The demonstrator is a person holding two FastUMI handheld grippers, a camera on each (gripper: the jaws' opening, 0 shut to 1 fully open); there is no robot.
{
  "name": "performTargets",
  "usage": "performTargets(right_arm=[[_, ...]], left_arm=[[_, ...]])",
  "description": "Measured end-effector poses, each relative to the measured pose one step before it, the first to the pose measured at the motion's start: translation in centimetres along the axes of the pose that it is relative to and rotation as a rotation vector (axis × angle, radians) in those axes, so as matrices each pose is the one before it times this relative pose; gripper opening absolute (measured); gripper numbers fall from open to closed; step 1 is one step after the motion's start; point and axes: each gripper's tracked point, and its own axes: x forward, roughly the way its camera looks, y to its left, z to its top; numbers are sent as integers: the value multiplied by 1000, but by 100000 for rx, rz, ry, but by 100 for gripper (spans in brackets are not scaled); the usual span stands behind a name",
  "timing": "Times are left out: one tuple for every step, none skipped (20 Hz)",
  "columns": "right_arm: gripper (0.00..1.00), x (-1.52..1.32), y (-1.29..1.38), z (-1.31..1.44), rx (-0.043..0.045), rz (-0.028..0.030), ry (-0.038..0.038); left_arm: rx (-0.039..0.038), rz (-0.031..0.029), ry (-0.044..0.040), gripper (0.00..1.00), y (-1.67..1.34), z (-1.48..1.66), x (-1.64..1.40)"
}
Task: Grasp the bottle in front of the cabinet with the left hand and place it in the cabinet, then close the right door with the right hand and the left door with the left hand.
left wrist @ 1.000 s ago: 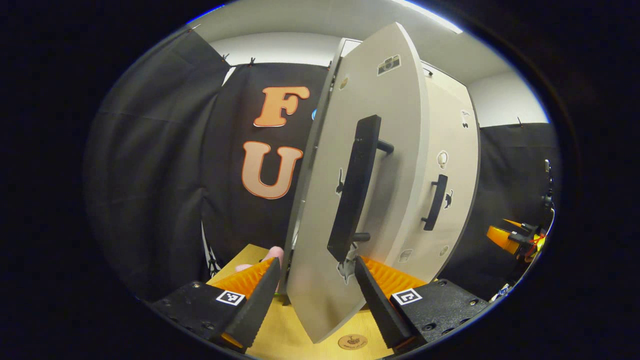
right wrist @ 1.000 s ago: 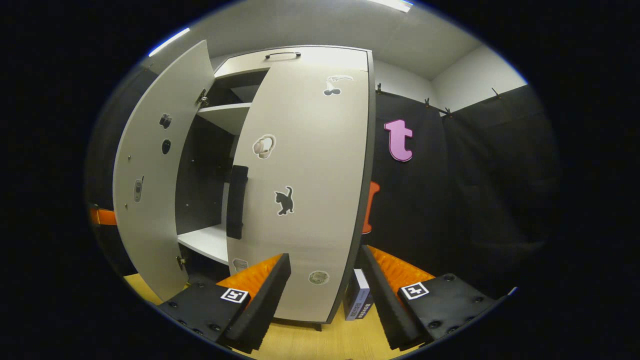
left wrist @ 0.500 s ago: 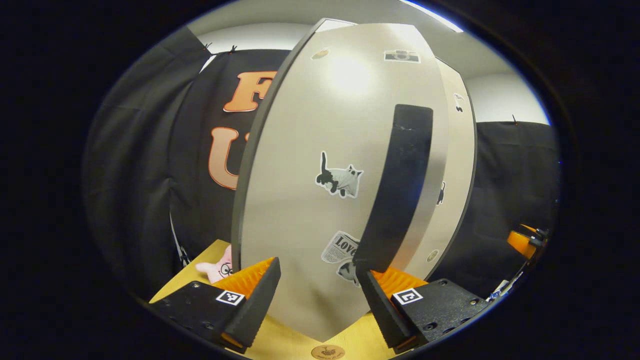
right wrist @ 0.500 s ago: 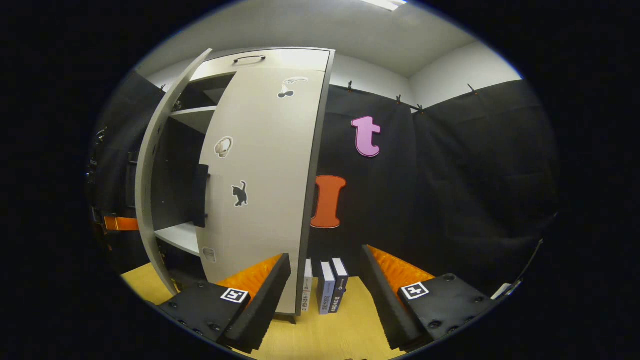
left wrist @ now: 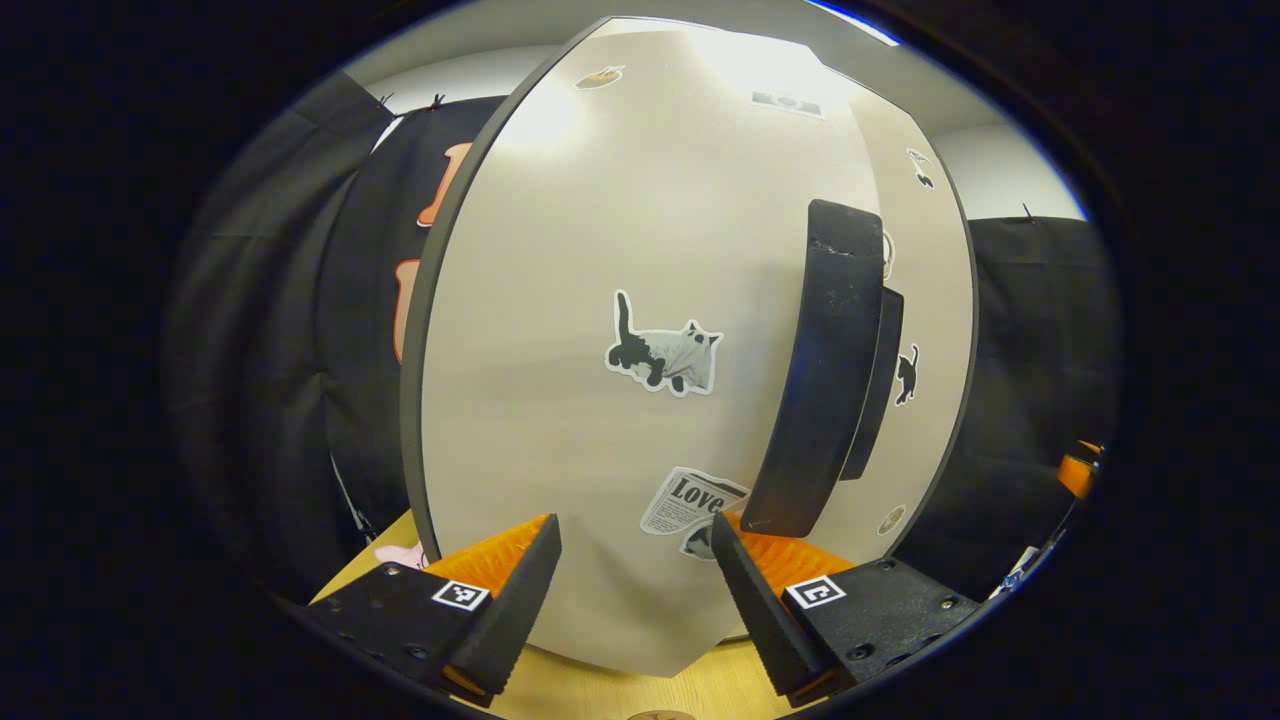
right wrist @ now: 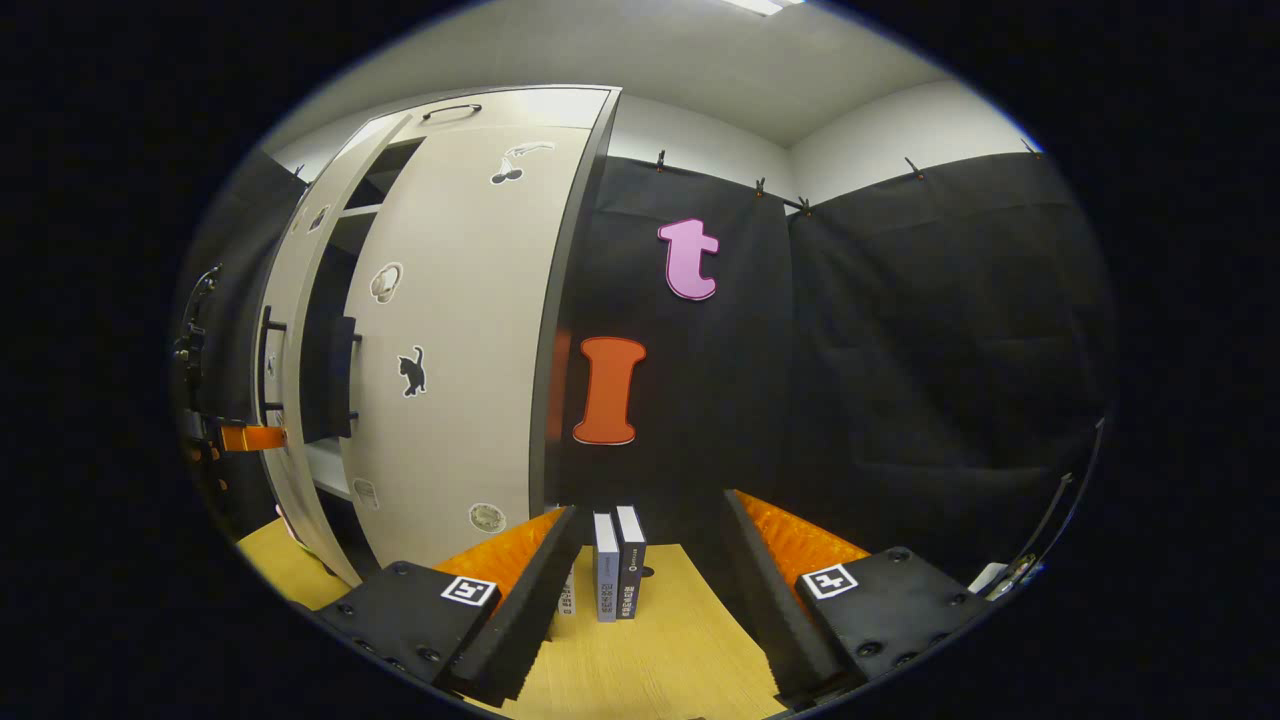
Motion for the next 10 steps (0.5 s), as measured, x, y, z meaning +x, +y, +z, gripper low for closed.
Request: performTargets(right_arm=[[95, 111, -278, -78, -38, -23, 186], [95, 139, -282, -163, 51, -131, 252], [95, 152, -227, -92, 142, -12, 316], [95, 69, -228, -145, 238, 37, 185], [95, 85, -334, -44, 74, 21, 258], [95, 65, -337, -45, -48, -242, 182], [95, 75, -464, -29, -27, -278, 185], [95, 149, -314, 7, 98, -73, 233], [95, 144, -357, 12, 156, 93, 237], [95, 41, -326, 34, 131, 36, 106]], left_arm=[[444, 371, -44, 93, 56, 16, 60], [319, 389, 20, 93, -6, -49, 62], [217, 430, -30, 93, -23, 7, 66], [174, 450, 26, 93, -95, 51, 127], [111, 511, -30, 93, 2, 25, 45], [39, 506, -13, 93, -26, -27, 79], [-31, 546, 58, 93, -20, -3, 50], [-153, 665, 217, 93, -4, 2, 5], [13, 855, 353, 93, 30, -19, -51], [-149, 1161, 928, 93, -51, -24, -132]])
